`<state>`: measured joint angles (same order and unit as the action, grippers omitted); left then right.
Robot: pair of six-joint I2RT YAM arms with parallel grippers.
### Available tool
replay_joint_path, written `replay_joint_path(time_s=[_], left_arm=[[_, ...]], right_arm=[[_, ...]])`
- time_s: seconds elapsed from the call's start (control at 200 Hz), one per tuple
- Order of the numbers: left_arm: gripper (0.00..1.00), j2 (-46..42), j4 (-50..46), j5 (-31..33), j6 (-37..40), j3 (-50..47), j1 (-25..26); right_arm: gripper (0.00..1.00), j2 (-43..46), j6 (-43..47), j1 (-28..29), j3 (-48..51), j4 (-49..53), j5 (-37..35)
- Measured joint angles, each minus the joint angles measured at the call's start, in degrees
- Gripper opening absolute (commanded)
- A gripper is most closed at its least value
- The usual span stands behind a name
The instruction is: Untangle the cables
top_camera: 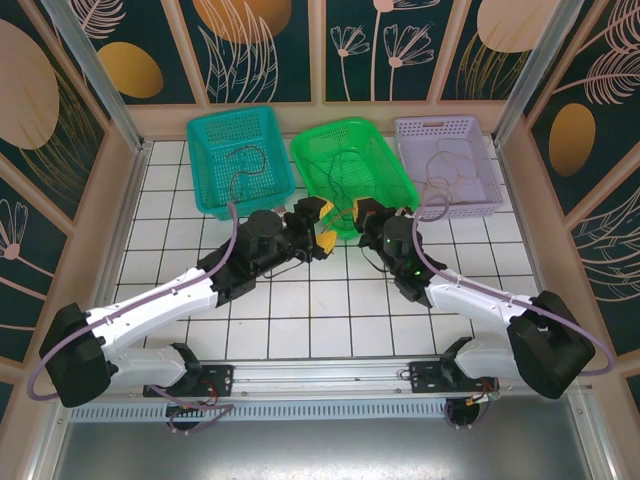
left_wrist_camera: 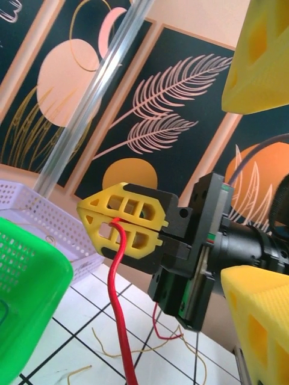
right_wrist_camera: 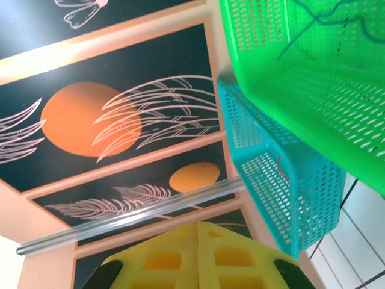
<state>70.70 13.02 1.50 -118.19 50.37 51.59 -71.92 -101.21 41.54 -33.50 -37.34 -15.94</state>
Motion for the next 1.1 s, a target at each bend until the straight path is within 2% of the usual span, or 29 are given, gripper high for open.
replay_joint_path(time_s=[0.335,0.591,0.796,1.101], left_arm=[[0.68,1.2,0.1,9.0,-1.1,-0.1,0.1],[0.59,2.6,-0.7,13.7,-1.5,-1.8,0.2],[0.4,2.6,-2.1,16.9,-1.9,-4.3,0.2],[0.18,1.9,-2.5,19.6,-2.1,-6.3,-0.1]], right_arm=[[0.0,-1.3,0.3,2.7,0.1,-5.8,-1.9],[0.0,-1.2,-0.2,3.4,0.1,-6.3,-2.1],[0.0,-1.2,-1.0,3.6,0.1,-6.2,-2.0],[0.0,0.7,-2.9,4.7,0.5,-4.3,-1.5]])
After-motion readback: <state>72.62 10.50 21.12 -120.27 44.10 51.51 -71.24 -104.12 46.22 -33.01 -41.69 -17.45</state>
